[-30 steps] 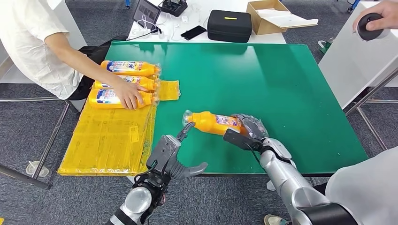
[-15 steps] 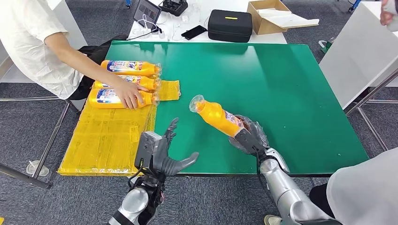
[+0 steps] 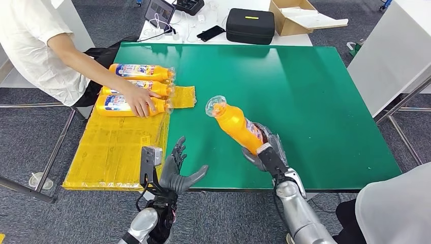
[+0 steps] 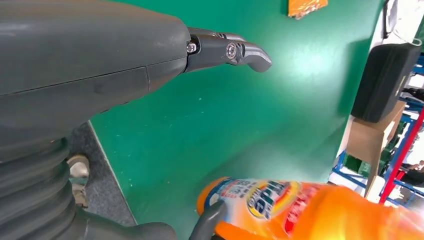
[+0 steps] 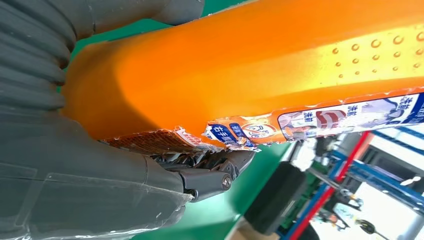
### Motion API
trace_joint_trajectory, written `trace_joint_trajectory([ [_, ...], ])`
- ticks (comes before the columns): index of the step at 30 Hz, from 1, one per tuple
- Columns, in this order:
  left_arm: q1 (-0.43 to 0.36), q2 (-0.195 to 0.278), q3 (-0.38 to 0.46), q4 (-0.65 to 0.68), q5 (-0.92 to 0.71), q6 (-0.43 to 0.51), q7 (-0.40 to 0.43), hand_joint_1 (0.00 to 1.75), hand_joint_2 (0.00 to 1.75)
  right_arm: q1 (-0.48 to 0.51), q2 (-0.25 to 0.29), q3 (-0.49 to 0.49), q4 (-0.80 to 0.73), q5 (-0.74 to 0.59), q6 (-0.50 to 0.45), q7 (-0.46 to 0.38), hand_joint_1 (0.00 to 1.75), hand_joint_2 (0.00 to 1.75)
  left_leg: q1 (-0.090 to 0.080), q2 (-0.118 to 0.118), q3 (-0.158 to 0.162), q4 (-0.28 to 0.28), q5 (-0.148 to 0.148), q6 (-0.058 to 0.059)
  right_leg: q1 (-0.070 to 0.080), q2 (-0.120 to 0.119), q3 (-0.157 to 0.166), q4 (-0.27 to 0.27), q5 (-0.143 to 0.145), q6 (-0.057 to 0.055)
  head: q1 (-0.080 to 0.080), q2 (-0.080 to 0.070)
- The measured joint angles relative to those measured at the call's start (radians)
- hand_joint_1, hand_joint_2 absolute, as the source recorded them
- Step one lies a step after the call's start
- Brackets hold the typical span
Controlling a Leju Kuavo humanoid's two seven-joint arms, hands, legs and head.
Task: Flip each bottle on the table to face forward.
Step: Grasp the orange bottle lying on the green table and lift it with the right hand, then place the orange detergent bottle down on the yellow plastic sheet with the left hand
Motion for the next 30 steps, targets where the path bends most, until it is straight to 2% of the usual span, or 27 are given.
trace_joint_trajectory([
  [7, -0.013, 0.000, -0.019, 0.001, 0.010, -0.077, -0.009, 0.00, 1.75, 0.013, 0.023, 0.078, -0.067, -0.010, 0.031, 0.000, 1.75, 1.75, 0.000, 0.000, 0.000, 0.000, 0.000, 0.000, 0.000, 0.000, 0.000, 0.000, 0.000, 0.000, 0.000, 0.000],
  [13, -0.032, -0.001, -0.023, -0.006, 0.009, -0.083, -0.016, 0.00, 1.75, 0.013, 0.045, 0.142, -0.071, -0.010, 0.036, 0.000, 1.75, 1.75, 0.000, 0.000, 0.000, 0.000, 0.000, 0.000, 0.000, 0.000, 0.000, 0.000, 0.000, 0.000, 0.000, 0.000],
  [30, -0.053, -0.007, -0.023, -0.028, 0.007, -0.080, -0.047, 0.00, 1.75, 0.010, 0.067, 0.209, -0.069, -0.012, 0.059, 0.004, 1.75, 1.75, 0.000, 0.000, 0.000, 0.000, 0.000, 0.000, 0.000, 0.000, 0.000, 0.000, 0.000, 0.000, 0.000, 0.000],
])
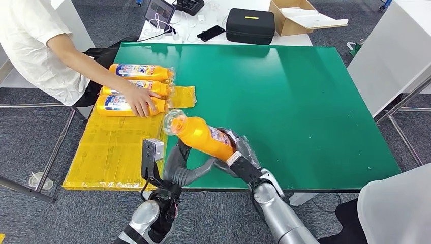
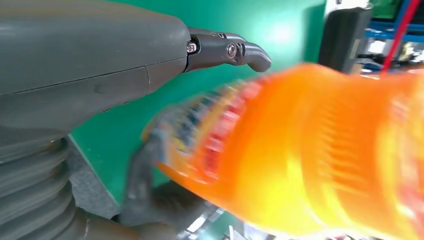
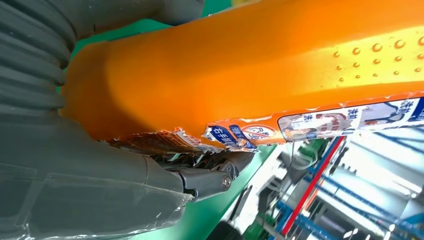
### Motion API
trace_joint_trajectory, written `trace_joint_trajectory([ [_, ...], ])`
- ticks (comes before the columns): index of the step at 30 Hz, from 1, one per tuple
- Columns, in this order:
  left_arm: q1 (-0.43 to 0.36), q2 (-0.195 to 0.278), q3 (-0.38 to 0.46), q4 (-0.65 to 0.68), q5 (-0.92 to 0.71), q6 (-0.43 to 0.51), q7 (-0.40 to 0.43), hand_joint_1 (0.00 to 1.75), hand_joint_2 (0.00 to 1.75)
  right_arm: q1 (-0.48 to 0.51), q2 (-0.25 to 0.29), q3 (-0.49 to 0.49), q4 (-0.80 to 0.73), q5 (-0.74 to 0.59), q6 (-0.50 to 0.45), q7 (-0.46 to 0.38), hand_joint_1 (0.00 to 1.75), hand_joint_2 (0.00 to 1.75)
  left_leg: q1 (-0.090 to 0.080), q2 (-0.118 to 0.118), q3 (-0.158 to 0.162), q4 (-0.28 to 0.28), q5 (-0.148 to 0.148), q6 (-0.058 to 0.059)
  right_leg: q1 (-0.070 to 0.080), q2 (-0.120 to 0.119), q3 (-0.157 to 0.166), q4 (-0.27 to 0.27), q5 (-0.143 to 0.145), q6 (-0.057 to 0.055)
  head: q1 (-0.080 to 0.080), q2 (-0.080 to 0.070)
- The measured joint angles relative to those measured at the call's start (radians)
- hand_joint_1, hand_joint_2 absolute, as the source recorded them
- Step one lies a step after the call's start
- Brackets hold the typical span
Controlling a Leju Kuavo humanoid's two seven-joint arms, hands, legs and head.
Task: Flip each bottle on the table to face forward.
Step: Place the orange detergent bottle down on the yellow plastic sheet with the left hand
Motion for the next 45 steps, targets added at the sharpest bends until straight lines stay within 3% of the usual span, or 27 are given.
trace_joint_trajectory([
  [14, -0.028, -0.026, 0.006, -0.042, 0.113, 0.064, -0.005, 0.00, 1.75, -0.036, 0.031, 0.092, 0.030, -0.043, 0.002, 0.027, 1.68, 1.75, 0.000, 0.000, 0.000, 0.000, 0.000, 0.000, 0.000, 0.000, 0.000, 0.000, 0.000, 0.000, 0.000, 0.000],
  [20, -0.045, -0.033, 0.008, -0.041, 0.130, 0.078, -0.032, 0.00, 1.75, -0.064, 0.028, 0.124, 0.046, -0.044, 0.039, 0.045, 1.74, 1.75, 0.000, 0.000, 0.000, 0.000, 0.000, 0.000, 0.000, 0.000, 0.000, 0.000, 0.000, 0.000, 0.000, 0.000],
  [24, -0.050, -0.035, 0.008, -0.041, 0.135, 0.100, -0.045, 0.24, 1.75, -0.074, 0.028, 0.139, 0.055, -0.049, 0.047, 0.045, 1.73, 1.75, 0.000, 0.000, 0.000, 0.000, 0.000, 0.000, 0.000, 0.000, 0.000, 0.000, 0.000, 0.000, 0.000, 0.000],
  [28, -0.053, -0.035, 0.010, -0.041, 0.135, 0.108, -0.054, 0.24, 1.75, -0.078, 0.028, 0.150, 0.058, -0.051, 0.047, 0.045, 1.73, 1.75, 0.000, 0.000, 0.000, 0.000, 0.000, 0.000, 0.000, 0.000, 0.000, 0.000, 0.000, 0.000, 0.000, 0.000],
  [32, -0.055, -0.035, 0.015, -0.041, 0.135, 0.109, -0.055, 1.71, 1.75, -0.080, 0.028, 0.153, 0.058, -0.051, 0.047, 0.045, 1.74, 1.75, 0.000, 0.000, 0.000, 0.000, 0.000, 0.000, 0.000, 0.000, 0.000, 0.000, 0.000, 0.000, 0.000, 0.000],
  [39, -0.058, -0.035, 0.022, -0.041, 0.135, 0.117, -0.074, 1.75, 1.75, -0.083, 0.028, 0.163, 0.060, -0.071, 0.061, 0.046, 1.68, 1.75, 0.000, 0.000, 0.000, 0.000, 0.000, 0.000, 0.000, 0.000, 0.000, 0.000, 0.000, 0.000, 0.000, 0.000],
  [41, -0.058, -0.035, 0.025, -0.042, 0.135, 0.117, -0.078, 1.75, 1.75, -0.083, 0.028, 0.165, 0.061, -0.082, 0.068, 0.046, 1.47, 1.75, 0.000, 0.000, 0.000, 0.000, 0.000, 0.000, 0.000, 0.000, 0.000, 0.000, 0.000, 0.000, 0.000, 0.000],
  [44, -0.058, -0.035, 0.027, -0.043, 0.133, 0.117, -0.081, 1.75, 1.75, -0.083, 0.028, 0.167, 0.062, -0.096, 0.075, 0.044, 0.27, 1.75, 0.000, 0.000, 0.000, 0.000, 0.000, 0.000, 0.000, 0.000, -0.001, 0.000, 0.000, 0.000, 0.000, 0.000],
  [45, -0.058, -0.035, 0.027, -0.044, 0.131, 0.117, -0.082, 1.75, 1.75, -0.083, 0.028, 0.167, 0.063, -0.101, 0.078, 0.044, 0.00, 1.75, 0.000, 0.000, 0.000, 0.000, 0.000, 0.000, 0.000, 0.000, -0.001, 0.000, 0.000, 0.000, 0.000, 0.000],
])
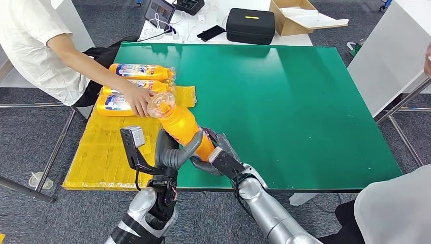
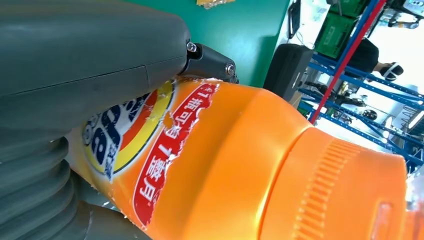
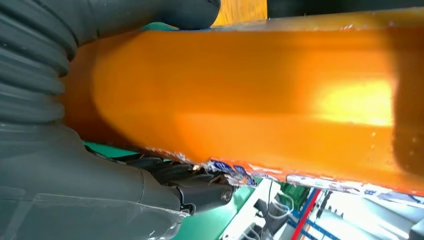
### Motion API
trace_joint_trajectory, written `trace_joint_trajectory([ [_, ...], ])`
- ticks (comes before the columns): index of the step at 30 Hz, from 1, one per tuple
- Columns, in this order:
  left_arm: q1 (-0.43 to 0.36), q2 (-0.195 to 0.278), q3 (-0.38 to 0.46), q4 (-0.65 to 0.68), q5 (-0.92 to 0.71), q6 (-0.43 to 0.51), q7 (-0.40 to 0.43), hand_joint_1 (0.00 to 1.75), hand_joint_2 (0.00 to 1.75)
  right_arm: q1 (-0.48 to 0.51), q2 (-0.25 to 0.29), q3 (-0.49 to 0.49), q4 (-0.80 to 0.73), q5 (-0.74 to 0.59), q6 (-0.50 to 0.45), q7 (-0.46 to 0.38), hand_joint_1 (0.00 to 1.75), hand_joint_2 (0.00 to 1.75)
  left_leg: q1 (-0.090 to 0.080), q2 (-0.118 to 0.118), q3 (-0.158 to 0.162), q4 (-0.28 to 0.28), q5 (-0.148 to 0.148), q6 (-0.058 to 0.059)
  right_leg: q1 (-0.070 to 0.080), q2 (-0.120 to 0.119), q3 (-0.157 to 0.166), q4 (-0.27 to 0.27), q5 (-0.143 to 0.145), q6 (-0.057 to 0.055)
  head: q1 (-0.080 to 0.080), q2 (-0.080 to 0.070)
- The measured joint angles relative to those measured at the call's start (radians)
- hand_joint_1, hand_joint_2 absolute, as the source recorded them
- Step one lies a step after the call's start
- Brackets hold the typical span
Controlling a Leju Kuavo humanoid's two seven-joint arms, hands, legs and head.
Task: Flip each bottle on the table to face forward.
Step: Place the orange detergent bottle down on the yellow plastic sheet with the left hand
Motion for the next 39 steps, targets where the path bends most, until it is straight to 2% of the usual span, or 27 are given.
trace_joint_trajectory([
  [4, 0.001, 0.001, -0.001, -0.006, -0.026, 0.010, -0.011, 1.75, 1.75, 0.002, 0.000, 0.000, 0.003, -0.012, -0.009, -0.001, 0.00, 1.75, 0.000, 0.000, 0.000, 0.000, 0.000, 0.000, 0.000, 0.000, 0.000, 0.000, 0.000, 0.000, 0.000, 0.000],
  [11, 0.043, 0.035, 0.011, -0.094, -0.203, 0.050, -0.039, 1.75, 1.75, 0.050, 0.000, -0.024, 0.005, 0.012, -0.155, -0.025, 0.00, 1.75, 0.000, 0.000, 0.000, 0.000, 0.000, 0.000, 0.000, 0.000, 0.000, 0.000, 0.000, 0.000, 0.000, 0.000],
  [23, 0.076, 0.058, 0.026, -0.151, -0.221, 0.043, -0.032, 1.75, 1.75, 0.071, -0.002, -0.042, 0.005, 0.017, -0.165, -0.031, 0.00, 1.75, 0.000, 0.000, -0.001, 0.000, 0.000, 0.000, 0.000, 0.000, -0.001, 0.000, 0.000, 0.000, 0.000, 0.000],
  [27, 0.079, 0.060, 0.027, -0.155, -0.225, 0.043, -0.032, 1.75, 1.75, 0.071, -0.002, -0.043, 0.005, 0.020, -0.173, -0.031, 0.00, 0.00, 0.000, 0.000, -0.001, 0.000, 0.000, 0.000, 0.000, 0.000, -0.001, 0.000, 0.000, 0.000, 0.000, 0.000],
  [31, 0.092, 0.068, 0.040, -0.172, -0.276, 0.073, -0.035, 1.75, 1.75, 0.086, -0.002, -0.063, 0.003, 0.038, -0.271, -0.041, 0.00, 0.00, 0.000, 0.000, -0.001, 0.000, 0.000, 0.000, 0.000, 0.000, -0.001, 0.000, 0.000, 0.000, 0.000, 0.000],
  [34, 0.117, 0.088, 0.075, -0.206, -0.347, 0.114, -0.031, 1.75, 1.75, 0.119, -0.005, -0.115, -0.012, 0.040, -0.402, -0.073, 0.00, 0.00, 0.000, 0.000, -0.001, 0.000, 0.000, 0.000, 0.000, 0.000, -0.001, 0.000, 0.000, 0.000, 0.000, 0.000],
  [37, 0.149, 0.123, 0.134, -0.245, -0.481, 0.159, -0.008, 1.75, 1.75, 0.175, -0.014, -0.215, -0.061, 0.041, -0.565, -0.119, 0.00, 0.00, 0.000, -0.001, -0.001, 0.000, -0.001, 0.000, 0.000, 0.000, -0.001, 0.000, -0.001, -0.001, 0.000, 0.000],
  [39, 0.170, 0.146, 0.178, -0.265, -0.578, 0.184, 0.015, 1.75, 1.75, 0.223, -0.016, -0.314, -0.142, 0.073, -0.627, -0.133, 0.00, 0.00, 0.000, -0.001, -0.002, 0.000, -0.001, 0.000, 0.000, -0.001, -0.001, 0.000, -0.001, -0.001, 0.000, 0.000],
])
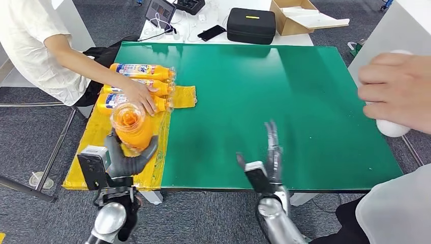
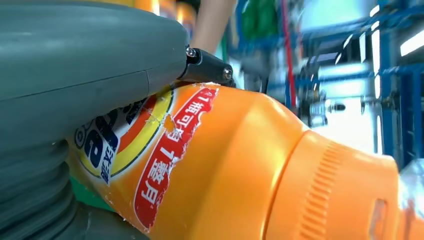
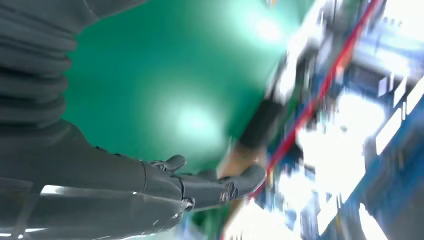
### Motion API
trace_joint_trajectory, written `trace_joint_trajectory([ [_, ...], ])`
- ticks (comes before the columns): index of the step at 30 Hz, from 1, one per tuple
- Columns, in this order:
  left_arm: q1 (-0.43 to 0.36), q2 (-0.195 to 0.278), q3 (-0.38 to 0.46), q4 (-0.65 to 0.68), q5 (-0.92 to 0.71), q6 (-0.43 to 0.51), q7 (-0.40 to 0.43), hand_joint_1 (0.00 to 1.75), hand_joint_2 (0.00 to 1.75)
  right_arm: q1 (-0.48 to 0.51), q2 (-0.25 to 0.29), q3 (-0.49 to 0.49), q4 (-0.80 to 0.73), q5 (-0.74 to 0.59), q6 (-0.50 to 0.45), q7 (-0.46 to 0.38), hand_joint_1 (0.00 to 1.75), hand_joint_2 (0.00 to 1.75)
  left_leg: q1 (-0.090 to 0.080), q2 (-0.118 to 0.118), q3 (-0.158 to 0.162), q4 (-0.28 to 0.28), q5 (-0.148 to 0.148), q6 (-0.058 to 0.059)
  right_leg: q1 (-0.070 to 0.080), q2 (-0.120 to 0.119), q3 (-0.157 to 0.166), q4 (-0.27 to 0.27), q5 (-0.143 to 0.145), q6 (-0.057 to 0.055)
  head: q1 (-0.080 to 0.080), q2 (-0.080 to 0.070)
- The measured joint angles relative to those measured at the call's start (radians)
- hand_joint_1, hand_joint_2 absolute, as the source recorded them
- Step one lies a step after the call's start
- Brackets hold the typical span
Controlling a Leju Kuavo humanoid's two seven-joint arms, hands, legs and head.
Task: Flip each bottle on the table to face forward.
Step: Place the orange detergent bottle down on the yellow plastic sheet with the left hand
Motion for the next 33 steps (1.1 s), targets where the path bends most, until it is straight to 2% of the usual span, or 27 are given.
trace_joint_trajectory([
  [3, 0.010, 0.035, 0.061, -0.008, -0.203, 0.083, 0.076, 1.75, 1.75, 0.062, 0.001, -0.148, -0.142, 0.020, -0.011, -0.006, 0.00, 0.00, 0.000, 0.000, 0.000, 0.000, 0.000, 0.000, 0.000, 0.000, 0.000, 0.000, 0.000, 0.000, 0.000, 0.000],
  [5, -0.016, 0.063, 0.088, 0.020, -0.438, 0.137, 0.129, 1.75, 1.75, 0.082, -0.007, -0.184, -0.190, 0.000, -0.016, -0.007, 0.00, 0.00, 0.000, 0.000, 0.000, 0.000, 0.000, 0.000, 0.000, 0.000, -0.001, 0.000, 0.000, 0.000, 0.000, 0.000],
  [7, -0.069, 0.087, 0.101, 0.088, -0.678, 0.139, 0.162, 1.75, 1.75, 0.084, -0.012, -0.173, -0.201, -0.025, -0.024, -0.007, 0.00, 0.87, 0.000, 0.000, 0.000, 0.000, 0.001, -0.001, 0.000, 0.000, 0.000, 0.000, 0.001, -0.001, 0.000, 0.000],
  [9, -0.133, 0.108, 0.104, 0.188, -0.817, 0.115, 0.186, 1.75, 1.75, 0.076, -0.013, -0.145, -0.201, -0.047, -0.027, -0.007, 0.00, 1.75, 0.000, 0.000, 0.000, 0.000, 0.003, -0.001, 0.000, 0.000, 0.000, 0.000, 0.002, -0.002, 0.000, 0.000],
  [15, -0.319, 0.135, 0.105, 0.503, -0.911, 0.049, 0.222, 1.75, 1.75, 0.051, -0.021, -0.076, -0.189, -0.090, -0.018, -0.008, 0.00, 1.75, 0.000, 0.001, 0.000, 0.000, 0.006, -0.002, 0.001, 0.000, -0.002, 0.001, 0.005, -0.002, 0.000, 0.000],
  [20, -0.419, 0.137, 0.101, 0.701, -0.936, 0.004, 0.219, 1.67, 1.75, 0.036, -0.024, -0.038, -0.163, -0.101, 0.010, -0.008, 0.00, 1.75, 0.000, 0.001, -0.001, 0.000, 0.006, -0.002, 0.000, 0.000, -0.002, 0.001, 0.005, -0.002, 0.000, 0.000],
  [25, -0.456, 0.132, 0.078, 0.821, -0.957, -0.050, 0.173, 1.66, 1.75, 0.022, -0.027, -0.013, -0.145, -0.109, 0.030, -0.008, 0.00, 1.75, 0.000, 0.001, -0.002, 0.000, 0.005, -0.002, 0.000, 0.000, -0.003, 0.001, 0.004, -0.002, 0.000, 0.000],
  [30, -0.461, 0.123, 0.053, 0.881, -0.967, -0.068, 0.159, 1.64, 1.75, 0.015, -0.028, 0.003, -0.132, -0.110, 0.038, -0.008, 0.00, 1.75, 0.000, 0.001, -0.003, 0.000, 0.005, -0.002, 0.000, 0.000, -0.004, 0.001, 0.004, -0.002, 0.000, 0.000],
  [32, -0.464, 0.121, 0.048, 0.895, -0.968, -0.069, 0.158, 1.59, 1.75, 0.014, -0.028, 0.005, -0.129, -0.110, 0.039, -0.008, 0.00, 1.75, 0.000, 0.001, -0.003, 0.000, 0.005, -0.002, 0.001, 0.000, -0.004, 0.001, 0.004, -0.002, 0.000, 0.000],
  [33, -0.465, 0.121, 0.046, 0.900, -0.968, -0.072, 0.158, 1.49, 1.75, 0.014, -0.028, 0.006, -0.127, -0.110, 0.040, -0.008, 0.00, 1.75, 0.000, 0.001, -0.003, 0.000, 0.005, -0.002, 0.001, 0.000, -0.004, 0.001, 0.004, -0.002, 0.000, 0.000],
])
